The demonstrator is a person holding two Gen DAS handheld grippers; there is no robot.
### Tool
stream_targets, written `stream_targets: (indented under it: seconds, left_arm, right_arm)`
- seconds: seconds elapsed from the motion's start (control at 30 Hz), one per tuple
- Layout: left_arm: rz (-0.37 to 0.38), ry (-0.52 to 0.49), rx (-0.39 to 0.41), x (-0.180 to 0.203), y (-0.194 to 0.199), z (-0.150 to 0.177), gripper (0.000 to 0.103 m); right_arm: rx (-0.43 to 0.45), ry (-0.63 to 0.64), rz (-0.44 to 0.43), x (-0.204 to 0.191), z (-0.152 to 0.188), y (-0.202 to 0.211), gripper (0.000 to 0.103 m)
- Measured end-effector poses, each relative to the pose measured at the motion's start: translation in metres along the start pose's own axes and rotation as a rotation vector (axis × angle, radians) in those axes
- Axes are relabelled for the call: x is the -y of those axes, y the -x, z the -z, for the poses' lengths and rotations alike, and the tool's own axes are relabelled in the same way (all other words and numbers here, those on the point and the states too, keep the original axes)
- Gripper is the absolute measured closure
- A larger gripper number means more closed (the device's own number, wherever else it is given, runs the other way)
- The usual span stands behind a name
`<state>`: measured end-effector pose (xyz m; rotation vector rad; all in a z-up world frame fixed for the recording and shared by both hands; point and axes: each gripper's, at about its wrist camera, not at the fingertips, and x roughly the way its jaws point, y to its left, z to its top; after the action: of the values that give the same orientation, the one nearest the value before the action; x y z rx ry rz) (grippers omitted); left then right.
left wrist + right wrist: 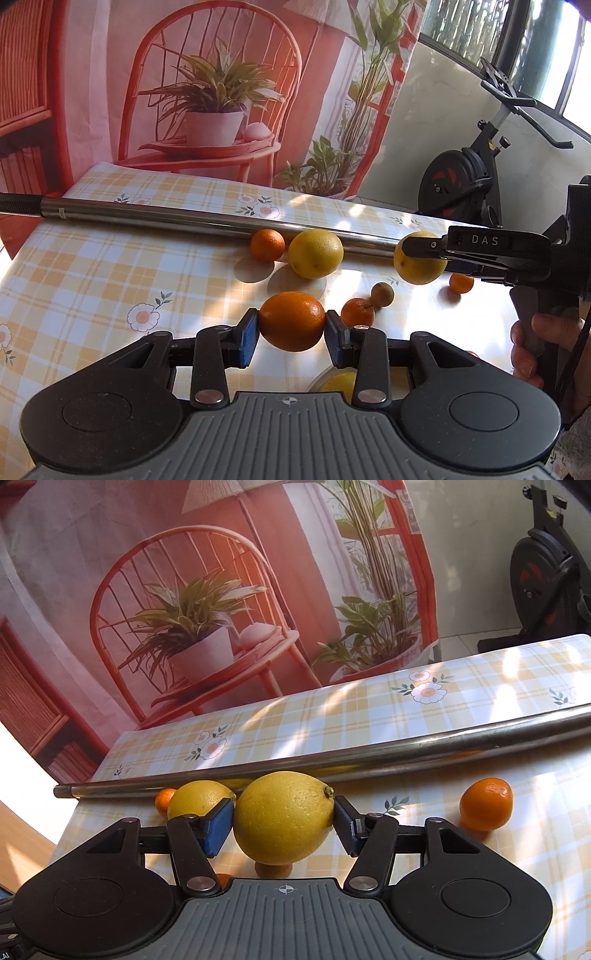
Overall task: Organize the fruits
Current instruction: 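Lift and carry the orange with the left gripper while the right gripper carries the lemon over the white plate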
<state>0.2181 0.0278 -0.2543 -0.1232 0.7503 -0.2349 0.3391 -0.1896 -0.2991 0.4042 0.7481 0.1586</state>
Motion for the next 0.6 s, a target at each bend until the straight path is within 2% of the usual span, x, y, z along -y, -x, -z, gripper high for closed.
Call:
stream_targets:
  seconds: [0.27,0.6]
  left_arm:
    - [0.015,-0.019,0.008,0.007,0.016,0.005,0.063]
    - [0.022,-0.073,0.006,0.018,0.04,0.02,0.063]
  right_arm:
    - [0.055,0.027,-0.04,-0.017,0.013,0.047,0.049]
    - [0.136,0.026,-0.052,-0.03,0.05,0.112,0.049]
